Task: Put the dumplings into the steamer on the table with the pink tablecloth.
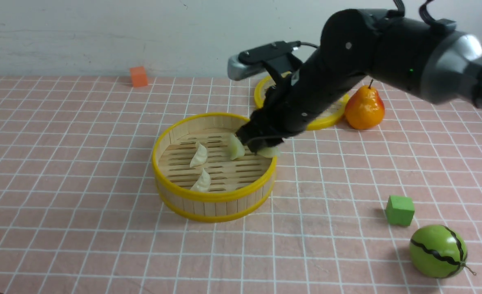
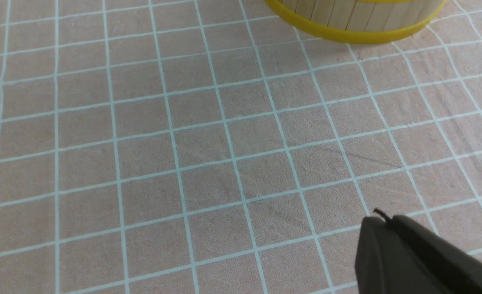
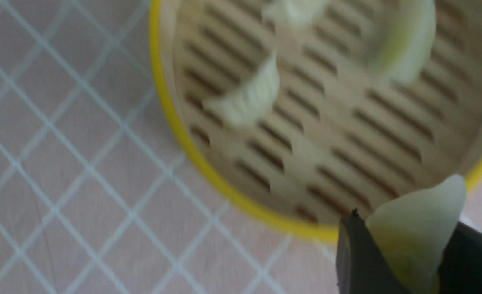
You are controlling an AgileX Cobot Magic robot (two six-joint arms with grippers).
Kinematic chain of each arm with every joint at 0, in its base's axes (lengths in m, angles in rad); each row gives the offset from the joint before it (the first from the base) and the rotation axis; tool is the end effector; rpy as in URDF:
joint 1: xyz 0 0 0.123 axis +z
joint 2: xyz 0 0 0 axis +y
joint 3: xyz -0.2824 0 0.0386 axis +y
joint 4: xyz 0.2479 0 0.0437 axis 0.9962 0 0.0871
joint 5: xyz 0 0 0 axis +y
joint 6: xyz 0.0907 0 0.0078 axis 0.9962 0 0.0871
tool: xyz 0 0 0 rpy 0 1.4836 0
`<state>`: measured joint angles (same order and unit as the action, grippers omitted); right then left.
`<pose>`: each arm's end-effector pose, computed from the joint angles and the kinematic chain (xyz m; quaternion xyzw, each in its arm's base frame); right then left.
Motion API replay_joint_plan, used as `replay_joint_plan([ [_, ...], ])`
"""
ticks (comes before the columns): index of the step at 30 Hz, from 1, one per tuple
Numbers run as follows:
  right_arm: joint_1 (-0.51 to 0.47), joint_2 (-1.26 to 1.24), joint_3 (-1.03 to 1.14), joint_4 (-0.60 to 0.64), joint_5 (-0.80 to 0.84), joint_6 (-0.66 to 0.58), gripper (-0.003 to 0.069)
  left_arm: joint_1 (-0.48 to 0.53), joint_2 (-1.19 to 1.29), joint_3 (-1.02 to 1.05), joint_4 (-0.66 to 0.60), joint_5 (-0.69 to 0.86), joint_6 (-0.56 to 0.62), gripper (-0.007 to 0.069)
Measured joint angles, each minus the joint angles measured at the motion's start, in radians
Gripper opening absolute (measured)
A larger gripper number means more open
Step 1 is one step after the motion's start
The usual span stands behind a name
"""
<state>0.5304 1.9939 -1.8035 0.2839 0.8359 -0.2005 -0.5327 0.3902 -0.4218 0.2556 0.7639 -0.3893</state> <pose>0.3844 0.2474 0.2898 -0.2825 0.8994 0.1780 0.2821 0.0704 -0.0230 0.2648 0.1065 0.8821 -0.0895 0.4500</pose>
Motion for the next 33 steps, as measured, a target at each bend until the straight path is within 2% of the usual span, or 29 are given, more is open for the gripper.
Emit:
replay_joint_plan([
  [3,0.0,0.143,-0.077,0.044,-0.091,-0.048,0.021,0.0,0.0,0.0,0.0,0.0,0.0,0.0004],
  [6,0.0,0.253,-0.109,0.043,-0.098,-0.051,0.0211,0.0,0.0,0.0,0.0,-0.001,0.0,0.0004],
  [8,0.0,0.283,-0.114,0.042,-0.098,-0.052,0.0239,0.0,0.0,0.0,0.003,0.0,0.0,0.0004],
  [10,0.0,0.285,-0.116,0.042,-0.101,-0.052,0.0272,0.0,0.0,0.0,0.006,0.003,0.0,0.0004],
  [12,0.0,0.269,-0.119,0.035,-0.093,-0.053,0.04,0.0,0.0,0.0,0.016,0.01,0.0,0.0004],
  [14,0.0,0.234,-0.12,0.006,-0.055,-0.042,0.0463,0.0,0.0,0.0,0.018,0.011,0.0,0.0004],
  [17,0.0,0.15,-0.132,-0.093,0.049,0.026,0.048,0.0,0.0,0.0,0.019,0.012,0.0,0.0004],
  [19,0.0,0.094,-0.135,-0.149,0.097,0.062,0.0461,0.0,0.0,0.0,0.019,0.012,0.0,0.0004],
  [22,0.0,-0.115,-0.137,-0.307,0.202,0.128,0.0287,0.0,0.0,0.0,0.019,0.014,0.0,0.0009],
  [23,0.0,-0.127,-0.137,-0.314,0.202,0.131,0.0274,0.0,0.0,0.0,0.019,0.014,0.0,0.001],
  [25,0.0,-0.286,-0.115,-0.386,0.244,0.142,0.011,0.0,0.0,0.0,0.019,0.016,0.0,0.0015],
  [26,0.0,-0.347,-0.092,-0.406,0.255,0.145,0.0052,0.0,0.0,0.0,0.019,0.016,0.0,0.0017],
  [27,0.0,-0.359,-0.086,-0.408,0.258,0.147,0.0042,0.0,0.0,0.0,0.019,0.016,0.0,0.0017],
  [28,0.0,-0.47,-0.012,-0.428,0.259,0.159,-0.0009,0.0,0.0,0.0,0.019,0.016,0.0,0.0018],
  [30,0.0,-0.543,0.057,-0.433,0.251,0.169,-0.0018,0.0,0.0,0.0,0.019,0.016,0.0,0.0017],
  [33,0.0,-0.74,0.316,-0.435,0.159,0.222,-0.0019,0.0,0.0,0.0,0.019,0.016,0.0,0.0021],
])
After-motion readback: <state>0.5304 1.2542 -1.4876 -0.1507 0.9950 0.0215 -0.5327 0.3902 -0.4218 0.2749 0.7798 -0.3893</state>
